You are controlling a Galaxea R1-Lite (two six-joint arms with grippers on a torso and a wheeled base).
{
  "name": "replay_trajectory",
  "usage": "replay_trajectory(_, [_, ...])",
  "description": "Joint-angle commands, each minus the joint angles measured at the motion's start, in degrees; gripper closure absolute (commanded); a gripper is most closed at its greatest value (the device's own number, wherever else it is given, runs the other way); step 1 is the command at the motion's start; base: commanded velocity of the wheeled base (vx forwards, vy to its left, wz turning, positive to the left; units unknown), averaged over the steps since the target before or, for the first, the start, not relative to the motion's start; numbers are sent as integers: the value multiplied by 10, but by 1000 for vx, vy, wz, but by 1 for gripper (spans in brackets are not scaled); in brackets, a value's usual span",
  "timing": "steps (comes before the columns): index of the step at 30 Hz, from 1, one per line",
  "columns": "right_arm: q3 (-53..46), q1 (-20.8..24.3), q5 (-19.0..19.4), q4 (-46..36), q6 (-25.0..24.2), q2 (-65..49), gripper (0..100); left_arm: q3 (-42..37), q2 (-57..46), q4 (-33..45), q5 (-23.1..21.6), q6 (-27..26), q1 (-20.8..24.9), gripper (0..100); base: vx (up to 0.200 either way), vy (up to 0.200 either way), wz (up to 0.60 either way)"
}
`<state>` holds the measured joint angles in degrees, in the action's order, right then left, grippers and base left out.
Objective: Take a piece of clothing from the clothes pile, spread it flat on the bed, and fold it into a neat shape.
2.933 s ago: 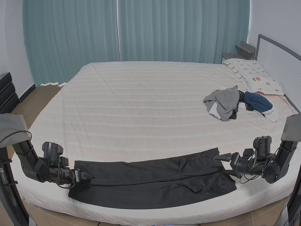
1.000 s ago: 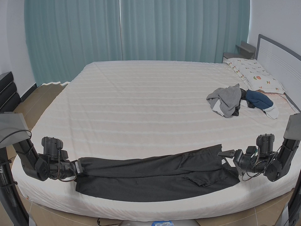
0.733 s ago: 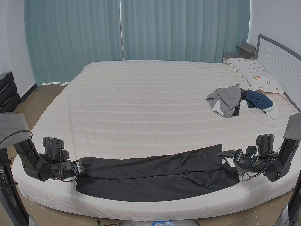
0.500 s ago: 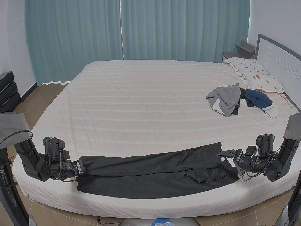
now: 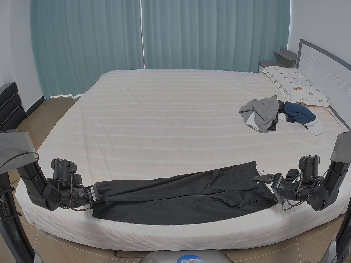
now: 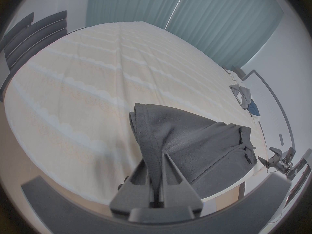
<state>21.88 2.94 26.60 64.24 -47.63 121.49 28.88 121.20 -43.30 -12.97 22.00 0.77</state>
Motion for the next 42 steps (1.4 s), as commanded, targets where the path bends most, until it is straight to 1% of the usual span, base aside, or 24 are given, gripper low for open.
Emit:
replay_trajectory(1, [2, 0, 0, 1, 0, 0, 0, 7, -11, 0, 2, 39, 13, 100, 0, 0, 0])
replay_trajectory(2, [2, 0, 0, 1, 0, 0, 0, 7, -12, 1, 3, 41, 14, 100, 0, 0, 0])
replay_trajectory(3, [2, 0, 0, 1, 0, -1, 0, 9, -20, 1, 3, 59, 21, 100, 0, 0, 0])
replay_trajectory(7, [1, -3, 0, 0, 0, 0, 0, 13, -35, 3, 4, 74, 32, 100, 0, 0, 0])
replay_trajectory(11, [1, -4, 0, 0, 0, 1, 0, 14, -56, 8, 8, 89, 41, 100, 0, -200, 0])
replay_trajectory(15, [1, -4, 0, 1, 0, 3, 0, 21, -75, 12, 18, 94, 42, 100, 0, -200, 0])
replay_trajectory(18, [1, -4, 0, 1, 0, 2, 0, 32, -87, 30, 23, 95, 48, 100, 0, -200, 0])
replay_trajectory(23, [0, -4, 1, 0, -1, 2, 0, 69, -119, 104, 23, 95, 64, 100, 0, -200, 0])
replay_trajectory(24, [0, -4, 1, 0, -1, 2, 0, 69, -119, 104, 23, 95, 64, 100, 0, -200, 0])
replay_trajectory(25, [0, -4, 1, 0, -1, 2, 0, 89, -128, 139, 23, 95, 77, 100, 0, -200, 0])
replay_trajectory(31, [-1, -4, 1, 0, -1, 1, 0, 141, -142, 204, 31, 131, 111, 100, 0, -200, 0])
replay_trajectory(33, [-1, -3, 1, 0, -1, 1, 0, 174, -143, 241, 38, 148, 130, 100, 0, -200, 0])
replay_trajectory(34, [-1, -3, 1, 0, -1, 1, 0, 174, -143, 241, 38, 148, 130, 100, 0, -200, 0])
replay_trajectory(35, [0, -3, 1, 0, -1, 1, 0, 196, -143, 270, 44, 151, 142, 100, 0, -200, 0])
replay_trajectory(37, [0, -2, 1, 0, -1, 1, 0, 217, -141, 295, 45, 153, 152, 100, 0, -200, 0])
replay_trajectory(38, [0, -2, 1, 0, -1, 2, 0, 236, -138, 321, 45, 153, 160, 100, 0, -200, 0])
replay_trajectory(42, [-1, -1, 1, 0, -1, 2, 0, 275, -134, 366, 52, 153, 179, 100, 0, -200, 0])
